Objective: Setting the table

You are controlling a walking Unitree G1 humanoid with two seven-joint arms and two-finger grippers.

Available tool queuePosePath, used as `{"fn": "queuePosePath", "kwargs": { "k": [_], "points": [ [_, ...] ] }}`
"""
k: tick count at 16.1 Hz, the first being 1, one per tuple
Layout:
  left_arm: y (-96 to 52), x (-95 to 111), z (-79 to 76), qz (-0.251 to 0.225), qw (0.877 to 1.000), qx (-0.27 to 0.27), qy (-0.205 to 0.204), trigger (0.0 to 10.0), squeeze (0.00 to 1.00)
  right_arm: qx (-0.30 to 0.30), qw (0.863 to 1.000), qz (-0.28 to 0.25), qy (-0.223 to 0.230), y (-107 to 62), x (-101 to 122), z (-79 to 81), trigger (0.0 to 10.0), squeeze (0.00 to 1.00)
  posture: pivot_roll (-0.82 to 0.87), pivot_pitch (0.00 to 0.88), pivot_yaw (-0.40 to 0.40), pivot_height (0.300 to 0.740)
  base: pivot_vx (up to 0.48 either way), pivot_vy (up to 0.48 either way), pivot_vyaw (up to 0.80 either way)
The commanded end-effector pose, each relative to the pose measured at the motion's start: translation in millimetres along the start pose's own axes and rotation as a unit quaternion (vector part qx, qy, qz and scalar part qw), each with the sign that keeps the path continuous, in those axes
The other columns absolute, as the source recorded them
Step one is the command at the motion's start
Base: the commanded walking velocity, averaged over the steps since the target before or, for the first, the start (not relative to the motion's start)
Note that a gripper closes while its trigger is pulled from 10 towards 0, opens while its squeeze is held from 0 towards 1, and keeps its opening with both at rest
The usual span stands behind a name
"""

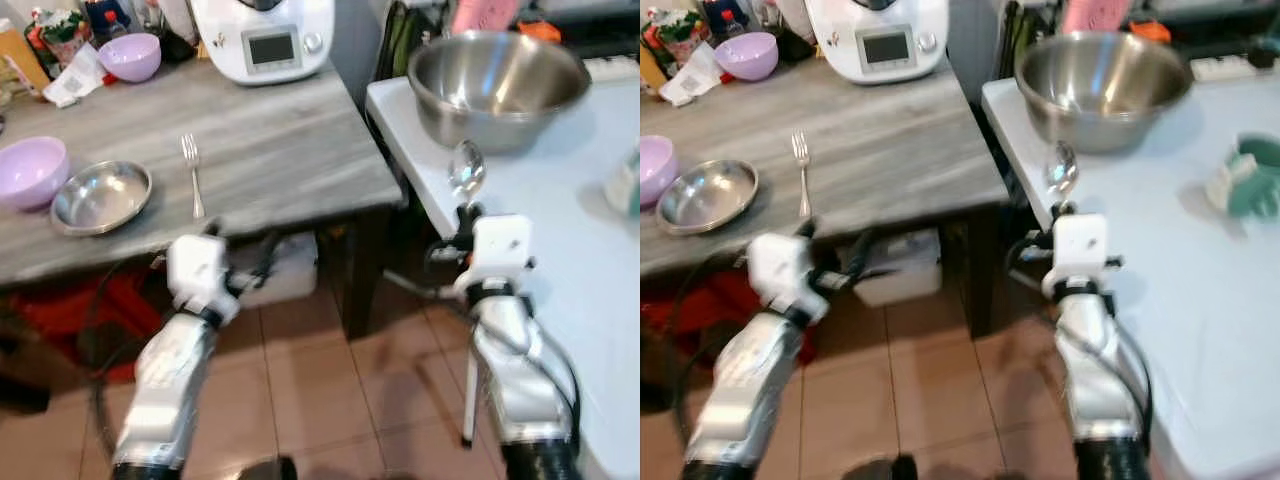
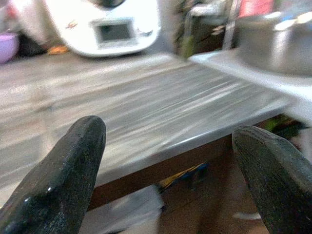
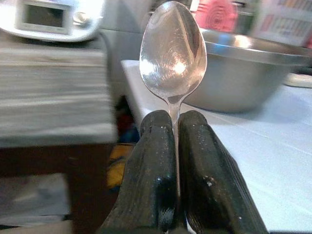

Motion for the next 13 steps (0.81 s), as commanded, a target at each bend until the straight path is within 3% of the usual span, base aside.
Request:
{"fn": "queuePosePath", "kwargs": {
  "k": [1, 9, 13],
  "points": [
    [-6.8, -1.0, 5.0, 0.005, 1.0, 0.013, 0.005, 10.0, 0.0, 0.01, 1.0, -0.002, -0.002, -4.0, 1.8, 2.6, 10.0, 0.0, -0.11, 0.172, 0.062, 0.74, 0.0, 0.0, 0.8],
    [-13.1, 1.1, 7.2, 0.007, 1.0, 0.022, 0.01, 10.0, 0.0, 0.004, 1.0, 0.006, -0.007, -8.7, 0.1, -2.6, 10.0, 0.0, -0.11, 0.169, 0.067, 0.74, 0.0, 0.0, 0.7],
    [-14.2, -0.8, 2.8, 0.011, 1.0, 0.012, 0.004, 10.0, 0.0, 0.001, 1.0, 0.01, -0.009, -8.9, -0.7, -3.0, 10.0, 0.0, -0.11, 0.165, 0.067, 0.74, 0.247, 0.0, 0.49]
  ]
}}
Point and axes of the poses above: a point about 5 cm out from each wrist's last joint towards the gripper, its own y axis pointing out of the wrist towards the gripper, its own x axis along the axis of the wrist's last joint, z = x × y, the point moved 2 cm from there along y, pointing out of the wrist towards the gripper, and after that the axes turned 10 degrees about -y, right-handed, at the moved point
